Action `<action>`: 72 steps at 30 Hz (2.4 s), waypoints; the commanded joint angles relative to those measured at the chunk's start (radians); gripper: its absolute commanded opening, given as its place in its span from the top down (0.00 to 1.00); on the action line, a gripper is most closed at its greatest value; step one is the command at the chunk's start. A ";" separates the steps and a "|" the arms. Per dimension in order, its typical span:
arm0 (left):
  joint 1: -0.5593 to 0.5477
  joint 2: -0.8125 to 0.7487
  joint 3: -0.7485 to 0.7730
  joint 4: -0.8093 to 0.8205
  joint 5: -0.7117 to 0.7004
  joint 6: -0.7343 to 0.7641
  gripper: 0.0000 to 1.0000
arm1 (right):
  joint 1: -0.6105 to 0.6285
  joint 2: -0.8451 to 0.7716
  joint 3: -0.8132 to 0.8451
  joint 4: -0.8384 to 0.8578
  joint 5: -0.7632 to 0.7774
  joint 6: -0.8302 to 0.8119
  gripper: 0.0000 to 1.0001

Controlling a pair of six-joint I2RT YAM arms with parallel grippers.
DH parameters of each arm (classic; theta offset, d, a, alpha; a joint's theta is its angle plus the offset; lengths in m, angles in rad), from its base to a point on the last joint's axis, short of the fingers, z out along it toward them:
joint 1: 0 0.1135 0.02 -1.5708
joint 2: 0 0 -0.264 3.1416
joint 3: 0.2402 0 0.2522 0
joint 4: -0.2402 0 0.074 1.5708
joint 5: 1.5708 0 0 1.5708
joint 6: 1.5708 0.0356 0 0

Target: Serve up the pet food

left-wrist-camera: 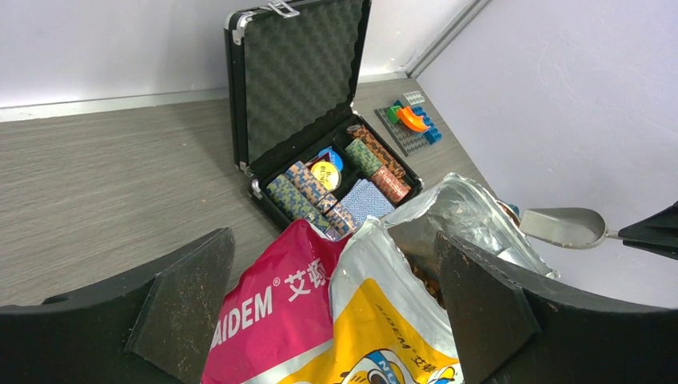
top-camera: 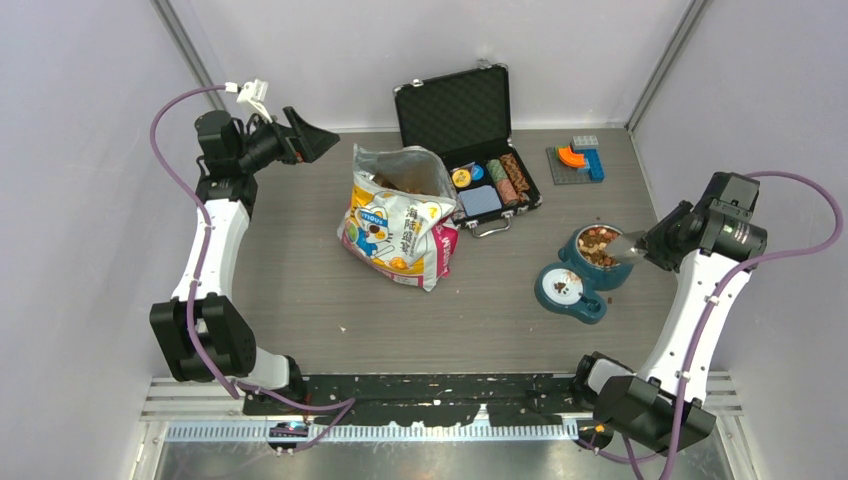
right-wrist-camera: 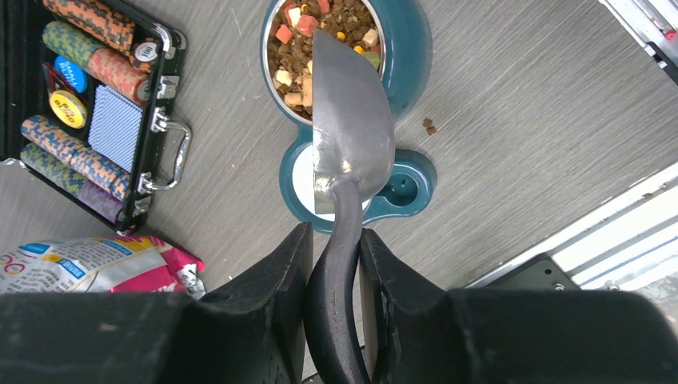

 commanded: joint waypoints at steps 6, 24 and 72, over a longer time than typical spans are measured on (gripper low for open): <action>0.005 -0.032 0.000 0.051 0.010 -0.008 0.01 | 0.028 0.047 0.104 -0.071 0.090 -0.038 0.95; 0.005 -0.052 -0.005 0.040 0.003 -0.002 0.01 | 0.200 0.103 0.191 -0.116 0.255 -0.011 0.95; -0.058 -0.198 -0.050 -0.054 -0.075 -0.151 0.01 | 0.459 -0.244 -0.924 1.024 -0.470 0.344 0.95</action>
